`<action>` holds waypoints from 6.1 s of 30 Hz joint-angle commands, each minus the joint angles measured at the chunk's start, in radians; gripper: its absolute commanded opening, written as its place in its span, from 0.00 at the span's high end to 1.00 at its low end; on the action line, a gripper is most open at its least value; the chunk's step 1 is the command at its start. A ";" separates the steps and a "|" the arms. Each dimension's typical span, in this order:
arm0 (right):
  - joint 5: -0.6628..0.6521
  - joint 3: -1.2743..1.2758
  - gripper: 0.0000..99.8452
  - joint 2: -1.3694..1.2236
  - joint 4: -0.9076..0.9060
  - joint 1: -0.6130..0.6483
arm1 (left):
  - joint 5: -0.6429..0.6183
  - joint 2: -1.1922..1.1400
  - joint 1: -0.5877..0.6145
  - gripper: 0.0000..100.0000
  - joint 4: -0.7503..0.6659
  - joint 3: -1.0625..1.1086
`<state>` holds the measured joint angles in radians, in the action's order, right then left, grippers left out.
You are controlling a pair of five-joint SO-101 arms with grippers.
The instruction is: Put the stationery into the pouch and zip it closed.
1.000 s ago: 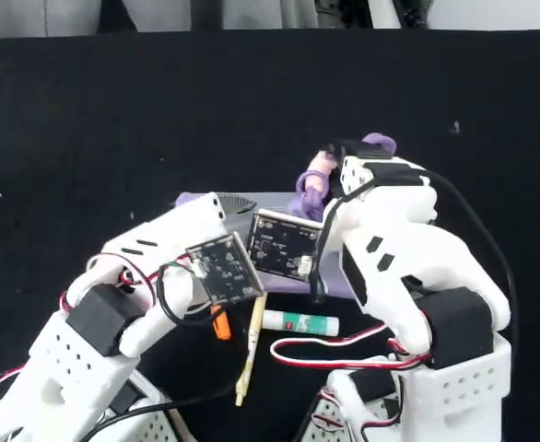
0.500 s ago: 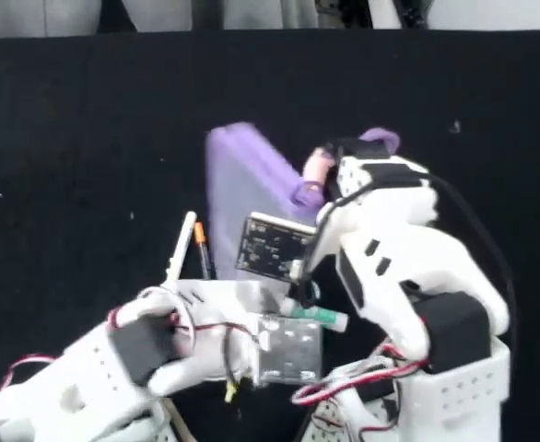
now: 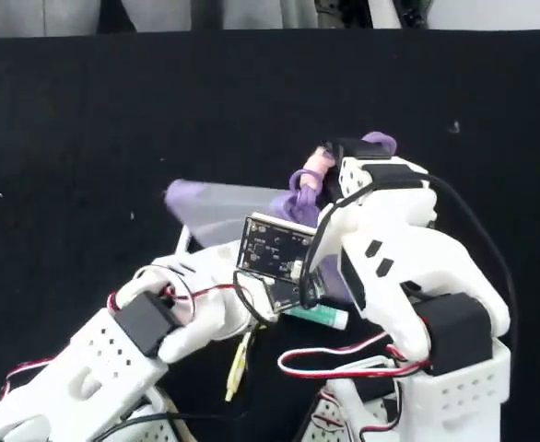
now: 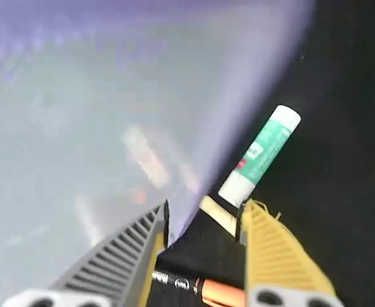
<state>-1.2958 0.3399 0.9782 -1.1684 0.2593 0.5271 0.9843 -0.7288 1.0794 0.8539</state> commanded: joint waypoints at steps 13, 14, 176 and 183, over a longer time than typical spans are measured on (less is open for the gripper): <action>-0.006 -0.016 0.99 0.031 0.025 -0.015 | -0.014 0.741 0.255 0.80 0.069 -0.012; -0.006 -0.015 0.99 0.036 0.025 -0.012 | -0.014 0.760 0.294 0.80 0.069 -0.012; 0.138 0.016 0.99 -0.012 0.041 0.018 | -0.245 0.221 0.142 0.97 -0.911 0.509; 0.138 0.016 0.99 -0.012 0.043 0.017 | -0.245 0.245 0.177 0.97 -0.891 0.518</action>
<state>-1.1638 0.3583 0.9444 -1.1285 0.2900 0.2923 1.1991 -0.5754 0.1926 1.3725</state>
